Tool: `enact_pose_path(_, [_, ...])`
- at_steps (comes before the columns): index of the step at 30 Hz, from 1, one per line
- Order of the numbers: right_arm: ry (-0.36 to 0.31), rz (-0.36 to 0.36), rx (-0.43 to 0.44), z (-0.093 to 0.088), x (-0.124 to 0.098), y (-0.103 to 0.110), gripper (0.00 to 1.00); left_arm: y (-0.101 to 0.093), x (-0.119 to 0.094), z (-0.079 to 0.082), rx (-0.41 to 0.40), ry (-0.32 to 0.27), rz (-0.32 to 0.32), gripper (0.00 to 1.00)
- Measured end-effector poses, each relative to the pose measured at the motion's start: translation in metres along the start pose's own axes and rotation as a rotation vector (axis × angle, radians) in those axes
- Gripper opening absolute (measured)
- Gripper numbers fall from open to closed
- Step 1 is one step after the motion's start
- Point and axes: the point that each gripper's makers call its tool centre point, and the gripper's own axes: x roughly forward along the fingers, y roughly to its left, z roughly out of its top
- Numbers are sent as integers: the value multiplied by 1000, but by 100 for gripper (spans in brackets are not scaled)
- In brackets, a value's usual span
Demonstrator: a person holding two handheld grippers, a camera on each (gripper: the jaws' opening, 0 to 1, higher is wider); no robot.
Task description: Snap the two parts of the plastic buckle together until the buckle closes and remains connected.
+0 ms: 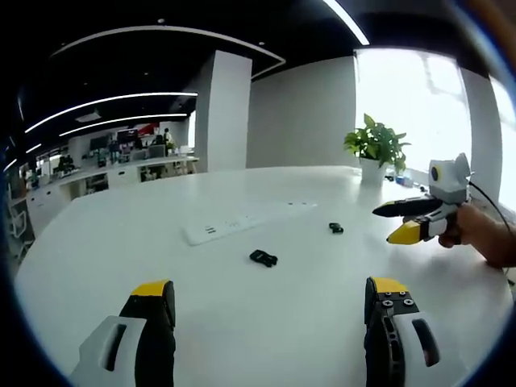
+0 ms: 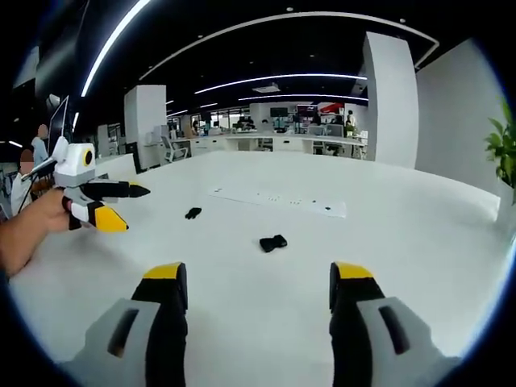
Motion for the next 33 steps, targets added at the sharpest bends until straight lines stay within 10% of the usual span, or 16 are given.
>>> enact_pose_path(33, [23,8,18,4,41,16,53,29,11,4,-16,-12,-13,99])
